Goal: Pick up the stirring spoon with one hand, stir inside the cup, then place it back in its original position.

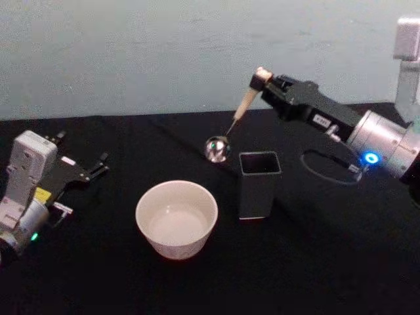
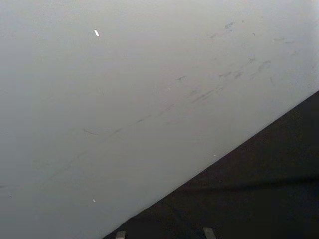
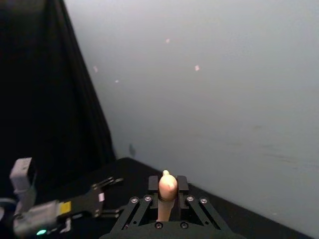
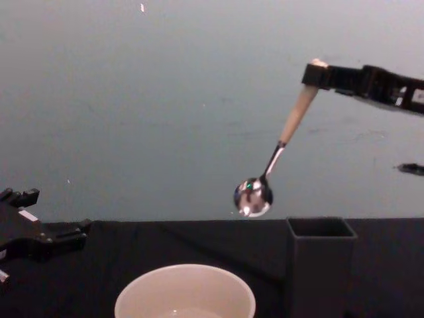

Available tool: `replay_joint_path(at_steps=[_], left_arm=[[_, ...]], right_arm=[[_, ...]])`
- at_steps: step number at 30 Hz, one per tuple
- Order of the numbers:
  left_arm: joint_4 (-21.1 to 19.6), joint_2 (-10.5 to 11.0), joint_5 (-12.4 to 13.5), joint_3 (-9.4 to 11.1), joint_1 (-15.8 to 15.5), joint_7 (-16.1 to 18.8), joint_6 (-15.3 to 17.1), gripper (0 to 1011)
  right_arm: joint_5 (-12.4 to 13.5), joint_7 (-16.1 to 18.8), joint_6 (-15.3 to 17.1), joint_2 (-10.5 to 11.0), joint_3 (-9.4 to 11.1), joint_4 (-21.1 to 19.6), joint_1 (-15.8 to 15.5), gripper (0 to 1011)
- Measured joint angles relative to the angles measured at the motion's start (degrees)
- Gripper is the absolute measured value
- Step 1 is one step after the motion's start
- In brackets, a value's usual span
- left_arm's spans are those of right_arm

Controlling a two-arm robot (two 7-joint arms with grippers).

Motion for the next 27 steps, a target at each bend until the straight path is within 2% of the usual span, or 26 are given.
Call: replay_joint_path(at_steps=[11,17,27], left_arm=[[0.0,0.0,0.0,0.0,0.0,0.0,0.0,1002],[0.0,0.0,0.0,0.0,0.0,0.0,0.0,1001],[0.0,0.0,0.0,0.0,0.0,0.0,0.0,1001]], right_arm=[[-3.21,3.79,-1.73,0.16,-5.04,0.75,0.17,214],[-5.11,4.88,-2.81,0.14,-6.54,1.26,0.03,214],[-9.86,6.54,-4.32,0.03,-9.28,2.08,-0.34,214]])
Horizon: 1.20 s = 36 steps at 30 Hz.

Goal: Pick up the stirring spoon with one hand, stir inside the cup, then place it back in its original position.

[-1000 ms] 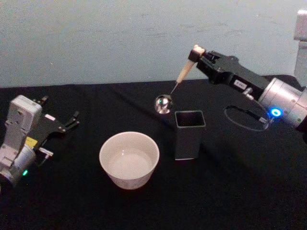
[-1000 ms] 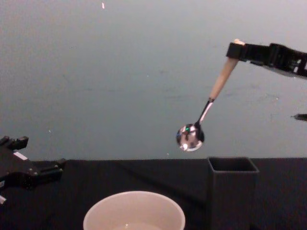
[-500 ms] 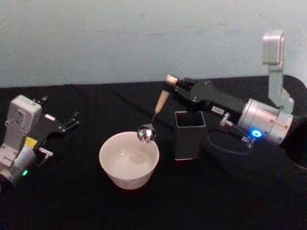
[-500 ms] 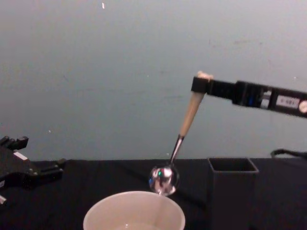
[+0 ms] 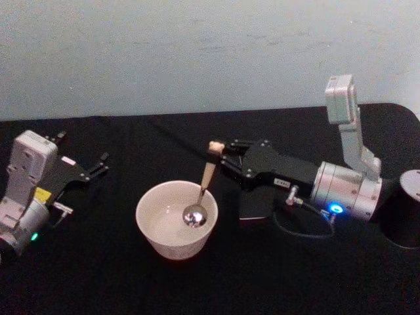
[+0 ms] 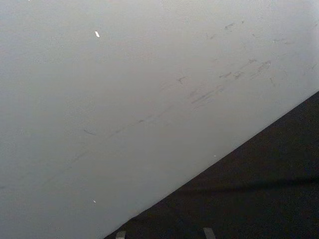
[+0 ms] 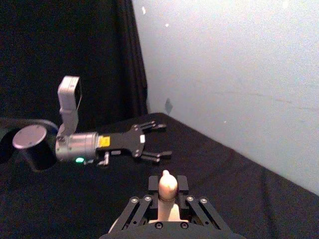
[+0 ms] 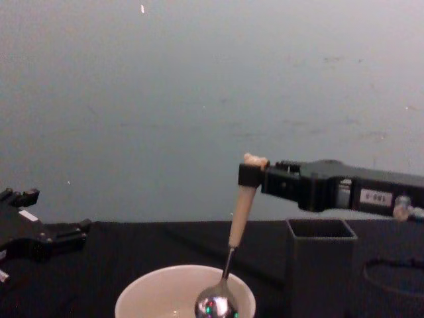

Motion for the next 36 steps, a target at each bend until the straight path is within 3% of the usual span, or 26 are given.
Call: replay_joint_path(at_steps=[19,29,36], left_arm=[[0.0,0.0,0.0,0.0,0.0,0.0,0.0,1001],[0.0,0.0,0.0,0.0,0.0,0.0,0.0,1001],[0.0,0.0,0.0,0.0,0.0,0.0,0.0,1001]], right_arm=[[-3.61,1.05,1.01,-1.69,-2.45,0.51,-0.47,214],[-5.4,0.3,1.44,-4.66,-3.87,2.74,0.95,214],[-7.57,-1.43,1.43,-7.89,-4.32,6.38,3.21,214]])
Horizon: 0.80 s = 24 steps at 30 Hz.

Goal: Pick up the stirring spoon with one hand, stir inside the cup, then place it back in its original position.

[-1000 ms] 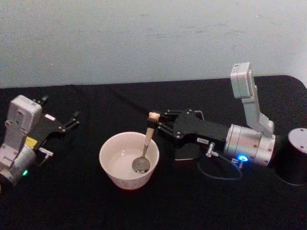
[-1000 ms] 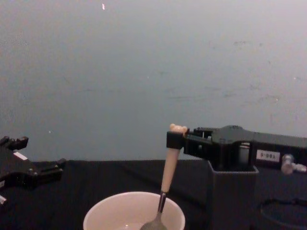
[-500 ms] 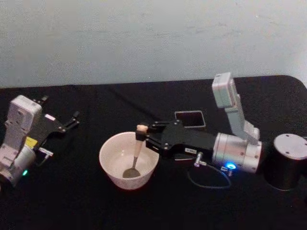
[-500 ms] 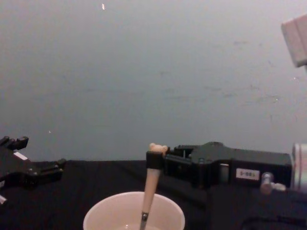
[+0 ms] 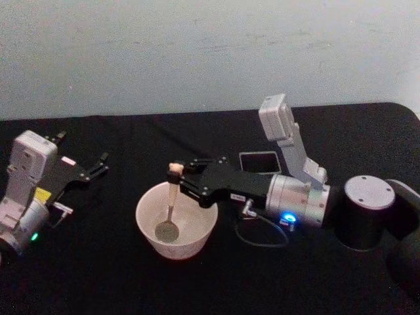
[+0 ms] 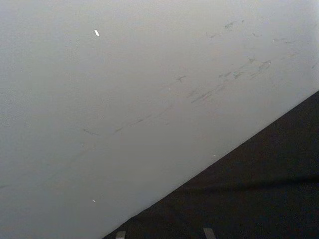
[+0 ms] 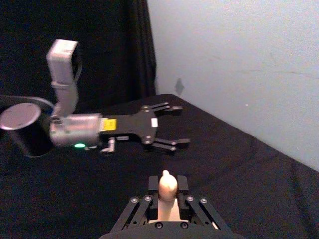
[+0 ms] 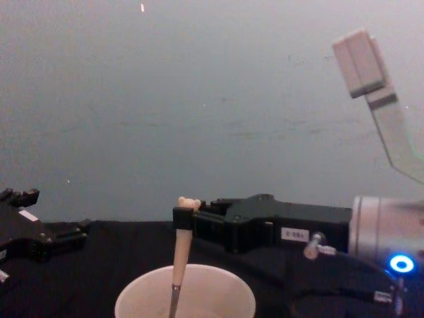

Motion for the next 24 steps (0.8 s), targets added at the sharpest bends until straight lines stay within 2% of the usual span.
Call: replay_joint_path(at_steps=[6,12,17,24], left_arm=[[0.0,0.0,0.0,0.0,0.0,0.0,0.0,1001],[0.0,0.0,0.0,0.0,0.0,0.0,0.0,1001],[0.0,0.0,0.0,0.0,0.0,0.0,0.0,1001],[0.0,0.0,0.0,0.0,0.0,0.0,0.0,1001]], right_arm=[[-1.48,-1.56,-0.44,-2.36,0.4,3.34,1.76,214],[-2.46,-3.74,-0.56,-4.4,2.35,6.54,3.02,214],[-2.87,-4.09,-0.37,-4.43,3.43,7.22,3.15,214],[-3.5,-3.05,-0.29,-2.34,4.4,5.39,1.81,214]])
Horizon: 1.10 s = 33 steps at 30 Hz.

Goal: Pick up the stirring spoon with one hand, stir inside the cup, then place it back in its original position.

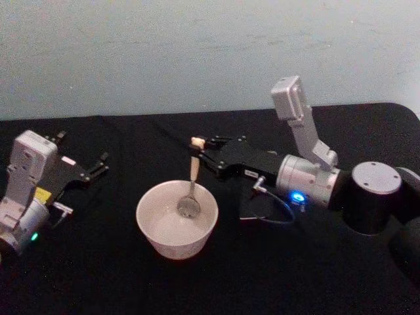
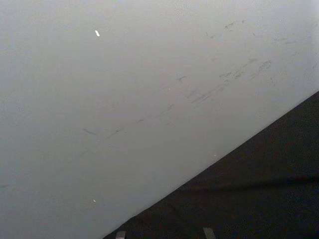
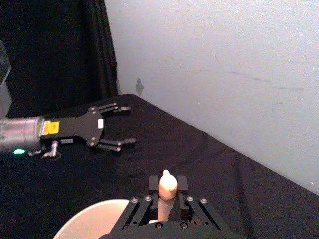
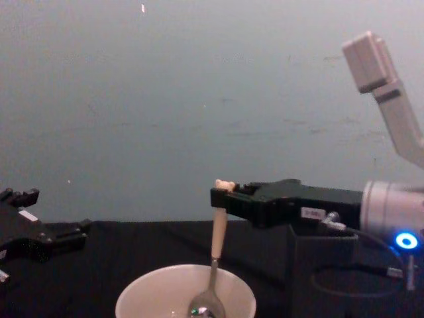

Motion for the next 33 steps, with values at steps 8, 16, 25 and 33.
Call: replay_joint_path(at_steps=[8,16,25,33], left_arm=[[0.0,0.0,0.01,0.0,0.0,0.0,0.0,1001],[0.0,0.0,0.0,0.0,0.0,0.0,0.0,1001],[0.0,0.0,0.01,0.0,0.0,0.0,0.0,1001],[0.0,0.0,0.0,0.0,0.0,0.0,0.0,1001]], right_arm=[[1.33,2.18,1.18,3.63,1.23,-4.62,-2.78,214],[3.95,4.57,3.06,7.2,1.07,-9.95,-5.7,214],[4.97,5.56,3.48,8.19,-1.05,-11.95,-6.43,214],[4.27,3.97,3.04,5.79,-2.71,-10.26,-5.23,214]])
